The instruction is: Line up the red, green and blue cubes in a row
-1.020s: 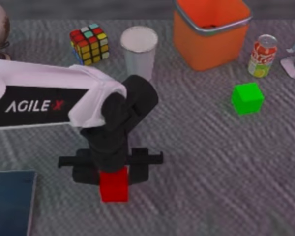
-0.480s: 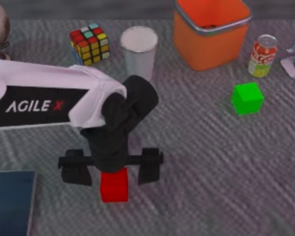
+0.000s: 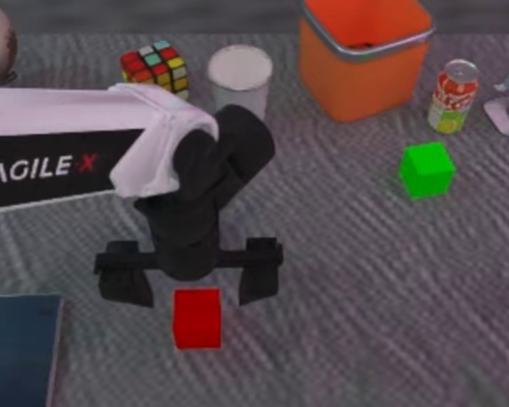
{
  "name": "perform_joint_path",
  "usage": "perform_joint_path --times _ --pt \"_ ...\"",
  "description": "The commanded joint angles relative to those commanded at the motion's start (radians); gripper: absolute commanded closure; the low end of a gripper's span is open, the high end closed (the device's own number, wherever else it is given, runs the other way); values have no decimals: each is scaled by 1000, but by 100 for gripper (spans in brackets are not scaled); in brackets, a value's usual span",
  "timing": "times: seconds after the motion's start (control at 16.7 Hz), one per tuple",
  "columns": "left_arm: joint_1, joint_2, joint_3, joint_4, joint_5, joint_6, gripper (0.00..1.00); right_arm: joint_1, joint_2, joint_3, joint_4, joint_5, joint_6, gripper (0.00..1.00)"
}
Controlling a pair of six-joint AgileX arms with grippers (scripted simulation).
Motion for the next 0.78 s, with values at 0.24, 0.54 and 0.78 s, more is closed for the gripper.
perform_joint_path --times 0.24,0.54,0.78 --pt "7 -55 81 -139 0 -1 0 0 0 0 0 0 0 0" --pt "3 -59 86 -147 0 -1 0 0 0 0 0 0 0 0" --pt "45 -139 16 -98 -5 6 0 -4 82 100 -92 8 15 0"
